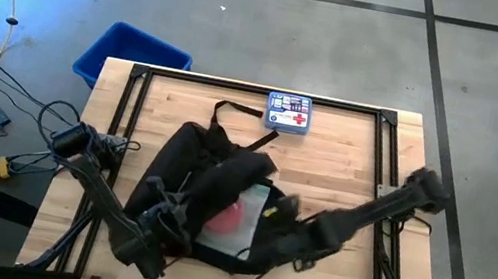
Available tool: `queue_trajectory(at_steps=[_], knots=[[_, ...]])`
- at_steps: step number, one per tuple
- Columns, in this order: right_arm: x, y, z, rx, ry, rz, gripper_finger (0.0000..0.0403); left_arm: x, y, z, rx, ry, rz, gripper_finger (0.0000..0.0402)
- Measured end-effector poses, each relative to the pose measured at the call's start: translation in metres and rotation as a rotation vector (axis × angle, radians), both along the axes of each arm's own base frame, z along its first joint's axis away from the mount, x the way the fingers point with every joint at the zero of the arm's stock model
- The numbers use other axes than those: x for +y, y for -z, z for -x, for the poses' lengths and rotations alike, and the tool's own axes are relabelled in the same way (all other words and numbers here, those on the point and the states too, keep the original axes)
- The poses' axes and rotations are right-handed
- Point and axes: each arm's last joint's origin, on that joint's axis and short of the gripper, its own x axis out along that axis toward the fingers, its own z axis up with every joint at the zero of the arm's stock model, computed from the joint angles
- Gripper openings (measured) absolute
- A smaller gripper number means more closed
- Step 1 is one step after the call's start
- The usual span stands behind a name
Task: Unpack backpack
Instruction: Put the medkit into the backpack
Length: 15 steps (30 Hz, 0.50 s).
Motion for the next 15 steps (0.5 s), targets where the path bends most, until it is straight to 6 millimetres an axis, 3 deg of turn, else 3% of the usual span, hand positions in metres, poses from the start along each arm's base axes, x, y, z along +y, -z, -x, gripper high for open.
queue_trajectory(at_steps=[3, 6, 11, 15], knots=[[-0.035, -0.018, 0.022, -0.181, 0.084, 0.092, 0.0249, 0.0, 0.011, 0.003, 0.015, 0.006, 0.006, 0.0], [-0.086, -0.026, 0.036, -0.313, 0.233, 0.033, 0.0249, -0.005, 0.014, 0.003, 0.048, 0.041, 0.006, 0.0], [-0.181, -0.022, 0.048, -0.528, 0.588, -0.093, 0.0249, -0.012, 0.017, -0.002, 0.109, 0.103, 0.003, 0.0], [-0.242, -0.014, 0.05, -0.641, 0.756, -0.185, 0.0249, -0.016, 0.015, -0.022, 0.219, 0.202, 0.129, 0.0003]])
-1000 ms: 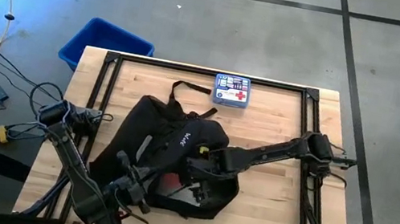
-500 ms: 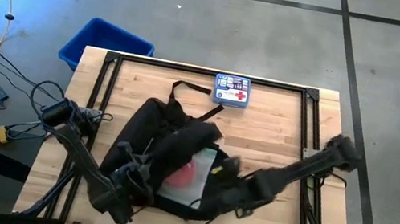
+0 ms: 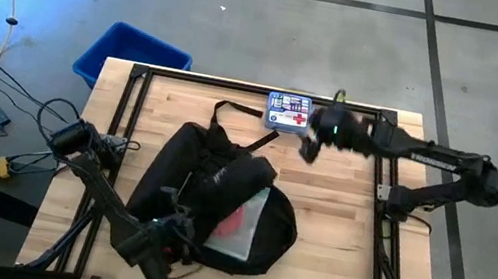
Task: Unpack backpack
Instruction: Put the medkit into the backpack
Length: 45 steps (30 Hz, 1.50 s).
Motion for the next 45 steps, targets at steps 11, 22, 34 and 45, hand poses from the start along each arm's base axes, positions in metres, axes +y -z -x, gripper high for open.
queue_trajectory(at_steps=[11, 22, 34, 45], knots=[[-0.083, 0.033, 0.012, 0.025, 0.131, -0.174, 0.025, 0.014, -0.091, -0.053, -0.106, 0.262, 0.249, 0.0078], [-0.141, 0.084, 0.031, 0.118, 0.2, -0.382, 0.0291, 0.202, -0.118, -0.111, -0.109, -0.1, 0.266, 0.0078], [-0.196, 0.136, 0.058, 0.034, 0.362, -0.599, 0.035, 0.394, -0.022, -0.13, 0.129, -0.318, 0.361, 0.0037], [-0.201, 0.169, 0.023, -0.109, 0.344, -0.709, 0.0351, 0.454, 0.05, -0.135, 0.166, -0.299, 0.416, 0.0001]])
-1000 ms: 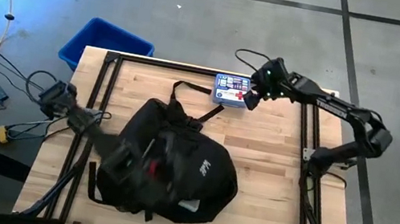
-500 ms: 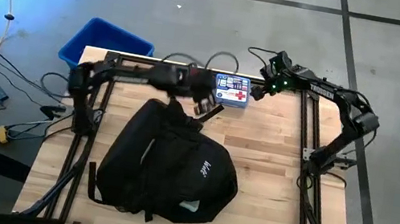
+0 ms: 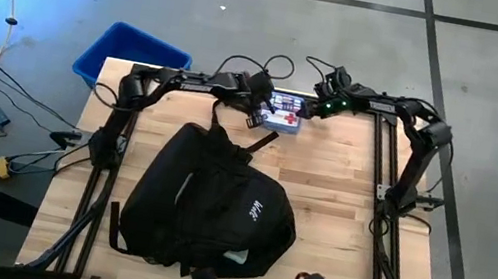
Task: Unpack backpack
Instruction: Put the medkit into the backpack
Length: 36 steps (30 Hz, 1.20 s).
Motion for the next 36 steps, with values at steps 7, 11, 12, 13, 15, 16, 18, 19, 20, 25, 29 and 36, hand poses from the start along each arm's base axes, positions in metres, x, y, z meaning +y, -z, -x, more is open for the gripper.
queue_trajectory(at_steps=[7, 11, 12, 13, 15, 16, 18, 19, 20, 25, 29, 36], knots=[[0.007, -0.006, -0.023, -0.115, 0.023, -0.029, 0.0351, 0.009, 0.018, 0.0, -0.039, 0.044, 0.092, 0.0], [0.016, -0.006, -0.034, -0.114, 0.009, -0.027, 0.0351, 0.008, 0.018, 0.0, -0.023, 0.045, 0.076, 0.0], [0.017, -0.006, -0.036, -0.118, 0.011, -0.032, 0.0351, 0.008, 0.018, 0.0, -0.017, 0.042, 0.074, 0.0], [0.019, -0.007, -0.038, -0.123, 0.014, -0.037, 0.0351, 0.009, 0.018, 0.001, -0.015, 0.04, 0.073, 0.0], [0.019, -0.007, -0.039, -0.13, 0.007, -0.036, 0.0351, 0.009, 0.018, 0.001, -0.011, 0.036, 0.068, 0.0], [0.02, -0.008, -0.039, -0.133, 0.0, -0.032, 0.0351, 0.008, 0.018, 0.001, -0.006, 0.035, 0.066, 0.0], [0.02, -0.011, -0.039, -0.145, -0.013, -0.028, 0.0351, 0.007, 0.018, 0.002, 0.007, 0.036, 0.075, 0.0], [0.02, -0.014, -0.038, -0.155, -0.014, -0.023, 0.0351, 0.006, 0.019, 0.002, 0.018, 0.038, 0.082, 0.0], [0.019, -0.018, -0.038, -0.17, -0.018, -0.014, 0.0351, 0.004, 0.019, 0.003, 0.028, 0.04, 0.09, 0.0], [0.018, -0.039, -0.03, -0.216, -0.025, 0.009, 0.035, 0.001, 0.02, 0.005, 0.065, 0.039, 0.102, 0.0], [0.019, -0.045, -0.02, -0.187, -0.029, -0.013, 0.035, 0.001, 0.02, 0.004, 0.064, 0.035, 0.095, 0.0], [0.031, -0.032, -0.006, 0.088, -0.024, -0.025, 0.035, -0.003, 0.014, 0.004, 0.065, 0.046, 0.104, 0.0]])
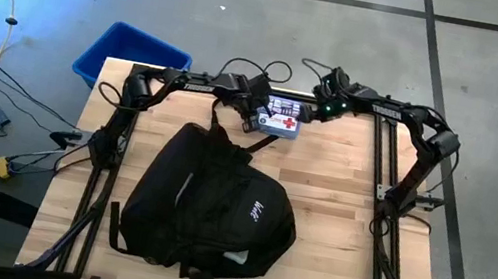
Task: Unpack backpack
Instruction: Put the medkit into the backpack
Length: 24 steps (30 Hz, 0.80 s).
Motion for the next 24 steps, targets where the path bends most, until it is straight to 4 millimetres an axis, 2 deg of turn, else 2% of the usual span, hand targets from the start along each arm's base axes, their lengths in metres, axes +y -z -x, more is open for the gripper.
queue_trajectory(at_steps=[2, 5, 11, 18, 24], knots=[[0.002, 0.002, 0.003, 0.047, -0.003, -0.007, 0.035, -0.003, -0.001, -0.002, -0.029, 0.028, 0.045, 0.0], [0.002, 0.005, 0.002, 0.019, 0.038, -0.007, 0.035, -0.01, 0.0, -0.005, -0.07, 0.081, 0.128, 0.0], [0.0, 0.026, -0.002, -0.03, 0.12, -0.096, 0.035, -0.014, -0.001, -0.009, -0.083, 0.112, 0.113, 0.0], [0.002, 0.034, -0.033, -0.182, 0.15, -0.118, 0.035, -0.015, 0.001, -0.007, -0.053, 0.141, 0.113, 0.0], [0.003, 0.026, -0.047, -0.233, 0.113, -0.096, 0.0351, -0.015, 0.002, -0.005, -0.027, 0.142, 0.12, 0.0]])
